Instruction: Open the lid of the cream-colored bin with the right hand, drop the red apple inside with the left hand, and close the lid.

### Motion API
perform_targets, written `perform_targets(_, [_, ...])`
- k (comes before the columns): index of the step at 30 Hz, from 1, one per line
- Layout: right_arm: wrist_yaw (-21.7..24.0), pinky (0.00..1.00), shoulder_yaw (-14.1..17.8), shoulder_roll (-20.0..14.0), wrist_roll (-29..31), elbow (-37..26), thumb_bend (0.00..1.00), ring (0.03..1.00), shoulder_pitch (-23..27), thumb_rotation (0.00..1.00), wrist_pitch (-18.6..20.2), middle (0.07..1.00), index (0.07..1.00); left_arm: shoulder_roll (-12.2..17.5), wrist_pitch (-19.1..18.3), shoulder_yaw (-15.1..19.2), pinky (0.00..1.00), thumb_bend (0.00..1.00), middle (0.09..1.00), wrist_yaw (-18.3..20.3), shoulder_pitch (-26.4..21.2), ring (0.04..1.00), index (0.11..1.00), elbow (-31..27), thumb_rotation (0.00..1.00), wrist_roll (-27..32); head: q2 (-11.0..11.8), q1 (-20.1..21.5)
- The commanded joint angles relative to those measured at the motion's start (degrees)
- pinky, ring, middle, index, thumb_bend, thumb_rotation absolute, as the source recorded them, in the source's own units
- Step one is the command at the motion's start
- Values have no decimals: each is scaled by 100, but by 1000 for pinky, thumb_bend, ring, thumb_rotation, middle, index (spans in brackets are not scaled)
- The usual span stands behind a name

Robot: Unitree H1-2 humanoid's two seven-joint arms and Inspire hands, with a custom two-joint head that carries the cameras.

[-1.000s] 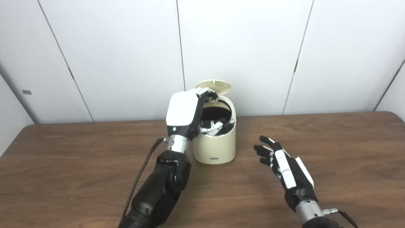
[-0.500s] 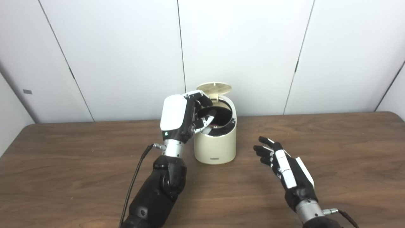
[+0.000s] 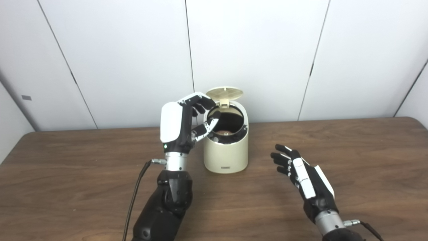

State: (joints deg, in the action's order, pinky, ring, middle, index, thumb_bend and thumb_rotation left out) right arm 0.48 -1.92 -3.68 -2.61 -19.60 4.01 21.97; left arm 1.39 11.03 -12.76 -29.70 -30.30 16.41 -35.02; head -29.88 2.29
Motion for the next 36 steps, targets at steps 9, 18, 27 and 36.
perform_targets(9, [-124,857,168,8,-123,294,536,922,315,1000,-1101,908,886,301,-289,645,353,492,545,1279,794,437,509,-1482,0,1147,-11,-40])
perform_targets(18, [-58,848,-11,-265,-625,561,591,925,842,1000,-1270,922,880,397,-820,921,550,557,701,1970,1597,651,682,-2279,394,1708,-3,-14])
perform_targets(27, [-127,797,-217,-478,-1249,803,567,886,1297,1000,-1244,910,871,479,-1193,1017,826,572,895,2608,2069,862,931,-2641,794,2066,-5,11])
perform_targets(36, [98,814,-255,-653,-1439,1040,575,879,2387,1000,-884,892,883,246,-1079,1330,942,599,961,2629,2601,963,977,-2382,953,2698,-5,40])
